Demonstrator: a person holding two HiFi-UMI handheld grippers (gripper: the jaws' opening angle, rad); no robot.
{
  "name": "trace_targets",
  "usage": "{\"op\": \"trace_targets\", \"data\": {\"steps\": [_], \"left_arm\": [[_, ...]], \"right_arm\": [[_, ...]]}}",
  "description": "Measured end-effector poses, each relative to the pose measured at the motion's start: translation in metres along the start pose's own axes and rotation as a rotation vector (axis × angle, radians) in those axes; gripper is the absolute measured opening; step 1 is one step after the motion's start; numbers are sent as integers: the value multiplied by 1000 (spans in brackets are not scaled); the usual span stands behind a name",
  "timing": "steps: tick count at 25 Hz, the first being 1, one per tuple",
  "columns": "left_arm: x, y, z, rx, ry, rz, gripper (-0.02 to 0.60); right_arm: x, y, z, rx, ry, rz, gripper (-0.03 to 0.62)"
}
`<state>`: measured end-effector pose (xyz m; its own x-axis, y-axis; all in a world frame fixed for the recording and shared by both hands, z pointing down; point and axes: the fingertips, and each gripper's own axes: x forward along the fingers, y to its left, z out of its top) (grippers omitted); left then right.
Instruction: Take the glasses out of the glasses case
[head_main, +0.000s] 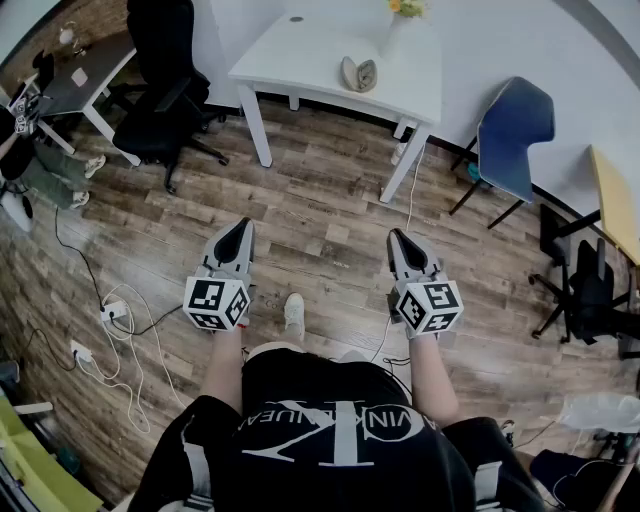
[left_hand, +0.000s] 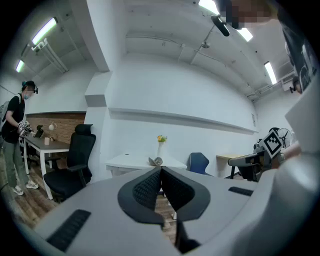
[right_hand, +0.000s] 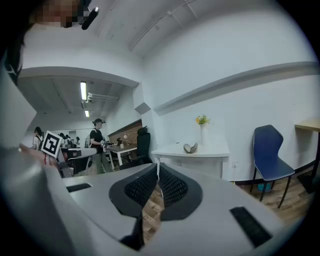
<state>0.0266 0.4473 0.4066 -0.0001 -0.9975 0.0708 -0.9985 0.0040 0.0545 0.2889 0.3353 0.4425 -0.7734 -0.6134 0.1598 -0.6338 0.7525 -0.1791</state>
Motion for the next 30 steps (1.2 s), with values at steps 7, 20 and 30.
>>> {"op": "trace_targets", "data": {"steps": [7, 20, 30], "left_arm": [[45, 31, -10, -15, 24, -13, 15], [138, 77, -23, -42, 96, -96, 15], [187, 123, -24, -41, 111, -160, 15]], "right_arm": [[53, -12, -4, 10, 27, -1, 34], [125, -37, -6, 77, 49, -52, 35], [179, -40, 0, 138, 12, -101, 161]]}}
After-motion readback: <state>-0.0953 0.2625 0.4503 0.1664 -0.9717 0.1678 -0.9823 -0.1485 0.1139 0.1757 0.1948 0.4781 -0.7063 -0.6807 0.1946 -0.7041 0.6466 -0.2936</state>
